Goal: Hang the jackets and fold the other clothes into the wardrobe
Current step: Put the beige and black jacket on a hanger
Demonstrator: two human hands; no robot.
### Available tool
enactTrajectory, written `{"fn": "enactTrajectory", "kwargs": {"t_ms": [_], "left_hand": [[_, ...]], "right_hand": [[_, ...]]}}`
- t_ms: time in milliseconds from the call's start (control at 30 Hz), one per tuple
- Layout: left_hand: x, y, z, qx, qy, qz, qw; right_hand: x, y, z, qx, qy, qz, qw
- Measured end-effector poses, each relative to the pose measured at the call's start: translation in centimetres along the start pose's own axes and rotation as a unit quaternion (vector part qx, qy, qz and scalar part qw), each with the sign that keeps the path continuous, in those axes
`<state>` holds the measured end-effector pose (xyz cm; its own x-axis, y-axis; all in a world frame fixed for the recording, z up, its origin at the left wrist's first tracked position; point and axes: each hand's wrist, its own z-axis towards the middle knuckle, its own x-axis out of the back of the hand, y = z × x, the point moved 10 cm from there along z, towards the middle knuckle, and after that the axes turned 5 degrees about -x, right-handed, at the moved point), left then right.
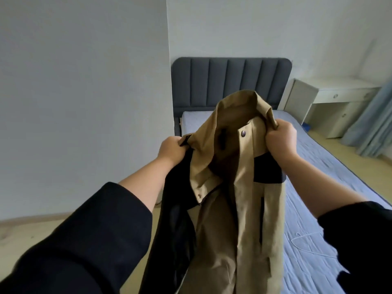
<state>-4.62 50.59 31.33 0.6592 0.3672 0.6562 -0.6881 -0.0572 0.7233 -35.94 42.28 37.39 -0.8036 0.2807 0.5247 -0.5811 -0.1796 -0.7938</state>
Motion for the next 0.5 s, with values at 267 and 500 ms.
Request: {"fn": "enactTrajectory", "kwargs": {"t_ms": [267, 500], "left_hand": [[-8.4, -5.1, 13.5, 0.068, -0.037, 0.068, 0.995], [-16.7, -11.0, 27.4, 0.016, 0.045, -0.049, 0.998]], "right_hand": [[-9.6, 6.2, 11.4, 0.002, 0.050, -0.108, 0.993], [-24.5, 13.0, 25.1, -0.029, 0.070, -0.117, 0.990]]}}
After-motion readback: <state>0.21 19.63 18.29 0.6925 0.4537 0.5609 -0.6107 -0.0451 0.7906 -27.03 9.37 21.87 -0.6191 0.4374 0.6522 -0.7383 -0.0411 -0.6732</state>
